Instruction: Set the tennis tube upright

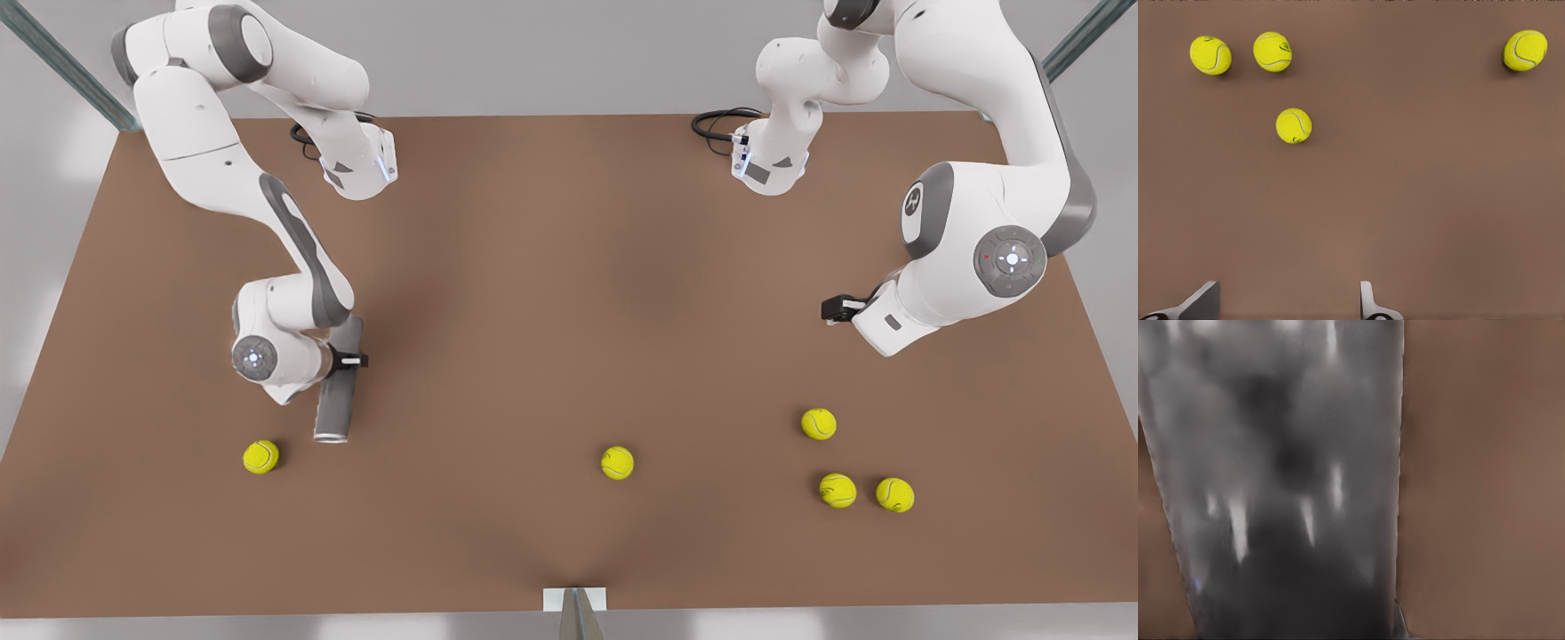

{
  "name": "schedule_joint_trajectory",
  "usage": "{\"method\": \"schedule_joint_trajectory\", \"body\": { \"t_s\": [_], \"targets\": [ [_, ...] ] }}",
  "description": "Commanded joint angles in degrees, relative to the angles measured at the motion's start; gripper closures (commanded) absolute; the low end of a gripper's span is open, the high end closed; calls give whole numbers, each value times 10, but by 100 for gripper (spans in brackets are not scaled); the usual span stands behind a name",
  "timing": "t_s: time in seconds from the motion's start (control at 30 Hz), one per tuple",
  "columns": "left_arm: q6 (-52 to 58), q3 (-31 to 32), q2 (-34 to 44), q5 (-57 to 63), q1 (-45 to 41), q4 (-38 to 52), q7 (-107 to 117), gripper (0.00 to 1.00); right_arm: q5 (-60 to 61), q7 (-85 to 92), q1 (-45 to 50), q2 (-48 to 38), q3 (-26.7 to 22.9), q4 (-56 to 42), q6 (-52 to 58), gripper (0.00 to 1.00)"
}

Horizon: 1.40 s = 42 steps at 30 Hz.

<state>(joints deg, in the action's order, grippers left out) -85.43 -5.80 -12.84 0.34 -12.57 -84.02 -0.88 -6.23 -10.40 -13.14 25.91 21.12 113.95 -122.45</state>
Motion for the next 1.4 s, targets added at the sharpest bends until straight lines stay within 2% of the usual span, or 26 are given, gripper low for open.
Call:
{"method": "schedule_joint_trajectory", "body": {
  "t_s": [0.0, 0.1, 0.17, 0.3, 0.57, 0.6, 0.7, 0.73, 0.83, 0.97, 1.0, 1.03, 1.13, 1.17, 1.3, 1.37],
  "targets": [
    [0, 0, 0, 0, 0, 0, 0, 0, -1, 0, 10, 0, 2, -6, 1, 30],
    [-2, 0, -1, 0, 1, 0, 0, 0, -2, 32, 86, 4, 2, -65, 27, 30],
    [-4, 0, -1, -1, 1, 0, 0, 0, -3, 53, 129, 4, 2, -125, 87, 30],
    [-5, 0, -1, -2, 3, -4, 0, 0, -9, 72, 220, 8, 1, -184, 93, 30],
    [-6, 0, -1, -3, 3, -5, 0, 0, -133, 155, 376, 181, -6, -428, 96, 30],
    [-6, 0, -2, -3, 3, -5, 0, 0, -135, 175, 405, 195, -24, -455, 98, 29],
    [-10, 0, -3, -3, 3, -5, 0, 0, -135, 258, 436, 248, -32, -520, 99, 28],
    [-11, 0, -3, -3, 3, -5, 0, 0, -133, 268, 459, 255, -58, -539, 103, 28],
    [-13, 0, -6, -3, 3, -5, 0, 0, -131, 275, 495, 304, -65, -603, 104, 28],
    [-14, 0, -10, -3, 4, -5, 0, 0, -131, 297, 545, 334, -91, -630, 93, 28],
    [-14, 0, -10, -3, 4, -5, 0, 0, -131, 307, 545, 338, -91, -632, 93, 28],
    [-14, 0, -11, -3, 4, -5, 0, 0, -131, 309, 545, 341, -92, -632, 88, 24],
    [-14, 0, -13, -3, 4, -5, 0, 0, -131, 314, 550, 348, -96, -632, 78, 24],
    [-14, 0, -14, -3, 4, -5, 0, 0, -131, 314, 553, 356, -108, -632, 71, 19],
    [-14, 0, -17, -3, 4, -5, 0, 0, -131, 320, 554, 368, -116, -632, 56, 19],
    [-13, 0, -18, -3, 4, -5, 0, 0, -131, 322, 562, 375, -128, -632, 44, 9]
  ]
}}
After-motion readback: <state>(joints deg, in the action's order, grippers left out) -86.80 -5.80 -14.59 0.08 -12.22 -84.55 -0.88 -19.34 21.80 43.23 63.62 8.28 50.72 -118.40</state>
